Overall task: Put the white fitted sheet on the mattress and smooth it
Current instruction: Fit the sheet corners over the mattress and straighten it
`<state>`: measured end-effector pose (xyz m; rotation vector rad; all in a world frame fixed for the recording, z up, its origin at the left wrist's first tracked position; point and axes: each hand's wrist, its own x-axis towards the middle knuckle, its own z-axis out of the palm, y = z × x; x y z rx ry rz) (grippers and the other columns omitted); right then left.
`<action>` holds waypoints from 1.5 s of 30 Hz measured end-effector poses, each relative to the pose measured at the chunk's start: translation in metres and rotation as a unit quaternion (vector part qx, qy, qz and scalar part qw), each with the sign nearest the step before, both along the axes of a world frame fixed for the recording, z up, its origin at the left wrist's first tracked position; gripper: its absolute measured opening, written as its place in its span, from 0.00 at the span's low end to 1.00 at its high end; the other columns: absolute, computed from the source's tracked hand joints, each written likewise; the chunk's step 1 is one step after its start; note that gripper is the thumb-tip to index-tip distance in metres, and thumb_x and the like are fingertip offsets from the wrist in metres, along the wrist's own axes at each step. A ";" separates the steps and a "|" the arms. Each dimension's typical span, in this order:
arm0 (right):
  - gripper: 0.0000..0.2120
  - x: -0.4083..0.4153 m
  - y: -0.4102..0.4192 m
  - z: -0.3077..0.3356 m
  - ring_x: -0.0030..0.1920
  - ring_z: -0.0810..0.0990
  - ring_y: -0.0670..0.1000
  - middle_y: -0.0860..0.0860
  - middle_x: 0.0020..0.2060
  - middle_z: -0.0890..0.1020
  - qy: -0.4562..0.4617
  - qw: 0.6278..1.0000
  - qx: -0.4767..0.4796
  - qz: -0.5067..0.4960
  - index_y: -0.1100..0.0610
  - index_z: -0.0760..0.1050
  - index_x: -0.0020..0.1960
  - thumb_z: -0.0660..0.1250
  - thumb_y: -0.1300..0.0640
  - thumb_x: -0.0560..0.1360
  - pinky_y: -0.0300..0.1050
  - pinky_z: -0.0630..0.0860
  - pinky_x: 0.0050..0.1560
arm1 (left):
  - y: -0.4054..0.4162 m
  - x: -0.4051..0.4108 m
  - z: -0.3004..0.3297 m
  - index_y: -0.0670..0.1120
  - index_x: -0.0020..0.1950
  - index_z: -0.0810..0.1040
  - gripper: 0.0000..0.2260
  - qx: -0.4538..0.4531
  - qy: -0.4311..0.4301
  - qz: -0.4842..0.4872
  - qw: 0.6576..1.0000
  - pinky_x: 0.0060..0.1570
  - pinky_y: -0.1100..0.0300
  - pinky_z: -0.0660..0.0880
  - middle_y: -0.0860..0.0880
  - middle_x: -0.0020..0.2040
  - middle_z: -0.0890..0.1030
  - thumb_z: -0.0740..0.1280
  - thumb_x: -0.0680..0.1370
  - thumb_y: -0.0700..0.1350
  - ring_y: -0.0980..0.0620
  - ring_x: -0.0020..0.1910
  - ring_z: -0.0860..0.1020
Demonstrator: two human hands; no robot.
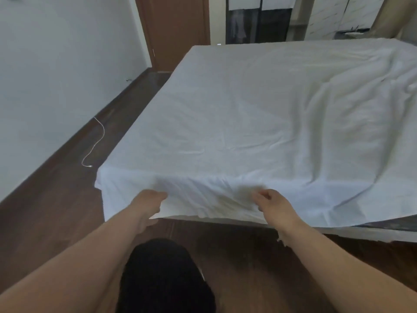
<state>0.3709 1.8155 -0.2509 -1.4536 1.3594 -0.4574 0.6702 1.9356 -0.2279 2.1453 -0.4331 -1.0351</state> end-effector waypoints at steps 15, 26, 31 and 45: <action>0.13 0.071 -0.023 -0.019 0.42 0.78 0.50 0.52 0.42 0.80 -0.160 0.948 0.088 -0.260 0.55 0.78 0.45 0.64 0.49 0.82 0.46 0.79 0.45 | -0.034 0.027 -0.029 0.43 0.58 0.79 0.27 -0.135 0.215 0.120 0.960 0.59 0.44 0.80 0.48 0.54 0.83 0.69 0.76 0.66 0.47 0.54 0.83; 0.06 0.065 -0.010 -0.009 0.33 0.64 0.52 0.55 0.36 0.70 -0.114 0.962 0.069 -0.237 0.58 0.71 0.42 0.64 0.56 0.75 0.49 0.68 0.38 | -0.051 0.020 -0.032 0.43 0.45 0.81 0.14 -0.173 0.078 0.085 0.978 0.40 0.59 0.73 0.47 0.39 0.83 0.67 0.82 0.53 0.53 0.36 0.78; 0.06 0.069 0.005 -0.008 0.27 0.58 0.50 0.52 0.29 0.64 -0.094 0.964 0.052 -0.243 0.57 0.64 0.40 0.60 0.56 0.73 0.50 0.60 0.33 | -0.038 0.028 -0.035 0.42 0.45 0.82 0.14 -0.128 0.021 0.056 0.990 0.44 0.56 0.76 0.47 0.41 0.85 0.67 0.82 0.51 0.54 0.36 0.80; 0.08 0.030 0.032 -0.006 0.35 0.72 0.50 0.52 0.37 0.77 -0.068 0.976 0.158 -0.133 0.56 0.76 0.44 0.63 0.55 0.80 0.45 0.76 0.39 | -0.018 -0.004 -0.018 0.44 0.40 0.72 0.13 -0.023 -0.014 -0.026 0.999 0.30 0.60 0.60 0.48 0.33 0.70 0.57 0.84 0.41 0.51 0.28 0.66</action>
